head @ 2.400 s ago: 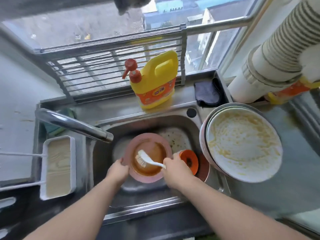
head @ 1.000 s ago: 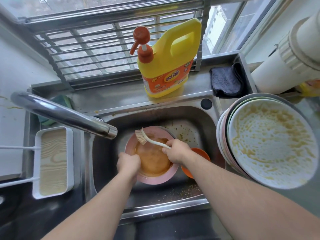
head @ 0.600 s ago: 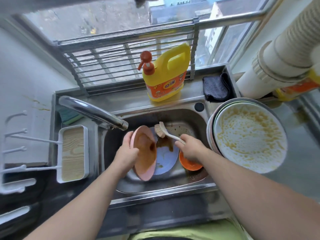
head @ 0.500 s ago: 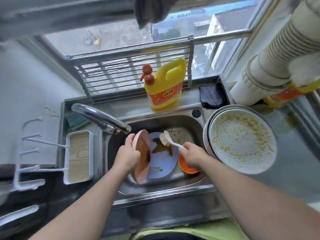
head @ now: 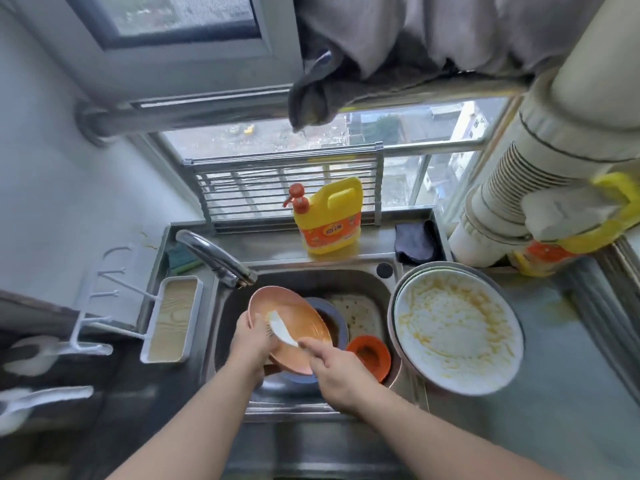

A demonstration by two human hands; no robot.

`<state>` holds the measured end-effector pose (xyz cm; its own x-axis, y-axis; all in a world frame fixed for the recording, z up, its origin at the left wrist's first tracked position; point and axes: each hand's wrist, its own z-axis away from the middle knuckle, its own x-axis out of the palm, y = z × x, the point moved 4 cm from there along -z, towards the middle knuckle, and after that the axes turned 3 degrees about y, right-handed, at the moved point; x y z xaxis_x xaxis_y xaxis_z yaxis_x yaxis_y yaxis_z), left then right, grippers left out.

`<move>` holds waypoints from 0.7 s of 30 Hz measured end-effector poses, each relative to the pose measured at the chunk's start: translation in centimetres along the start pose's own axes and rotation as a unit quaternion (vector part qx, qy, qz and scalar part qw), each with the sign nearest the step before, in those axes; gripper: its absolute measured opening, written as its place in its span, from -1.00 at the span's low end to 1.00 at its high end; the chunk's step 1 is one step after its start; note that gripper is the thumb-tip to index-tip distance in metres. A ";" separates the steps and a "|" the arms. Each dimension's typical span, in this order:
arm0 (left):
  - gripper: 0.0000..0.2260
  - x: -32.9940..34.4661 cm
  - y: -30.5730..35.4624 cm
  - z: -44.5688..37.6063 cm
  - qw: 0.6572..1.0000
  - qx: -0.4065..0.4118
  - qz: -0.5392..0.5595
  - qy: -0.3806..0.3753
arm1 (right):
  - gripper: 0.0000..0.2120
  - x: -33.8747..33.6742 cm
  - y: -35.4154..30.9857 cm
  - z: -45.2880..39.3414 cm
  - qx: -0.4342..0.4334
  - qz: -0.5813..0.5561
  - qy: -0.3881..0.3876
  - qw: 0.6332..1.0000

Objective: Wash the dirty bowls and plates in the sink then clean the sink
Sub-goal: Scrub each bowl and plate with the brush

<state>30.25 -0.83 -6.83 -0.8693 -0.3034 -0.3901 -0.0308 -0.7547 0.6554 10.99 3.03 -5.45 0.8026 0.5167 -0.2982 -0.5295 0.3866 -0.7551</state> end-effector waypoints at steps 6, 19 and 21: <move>-0.75 0.6 -1.5 2.6 0.996 -0.002 0.046 0.075 | -0.58 -1.8 -1.6 -2.8 0.006 0.145 0.055 0.988; -0.78 -0.4 -2.6 -2.1 0.993 -0.049 0.098 -0.046 | -0.57 2.8 -3.4 -3.6 0.041 0.164 0.070 0.983; -0.80 -1.3 -1.9 -3.0 0.991 -0.052 0.112 -0.060 | -0.61 0.3 -1.2 -4.3 0.087 0.209 0.104 0.968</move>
<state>32.91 -0.71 -9.52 -0.9017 -0.4023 -0.1586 0.2142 -0.7341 0.6444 13.07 -0.57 -7.18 0.5363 0.4975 -0.6818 -0.8440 0.3098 -0.4378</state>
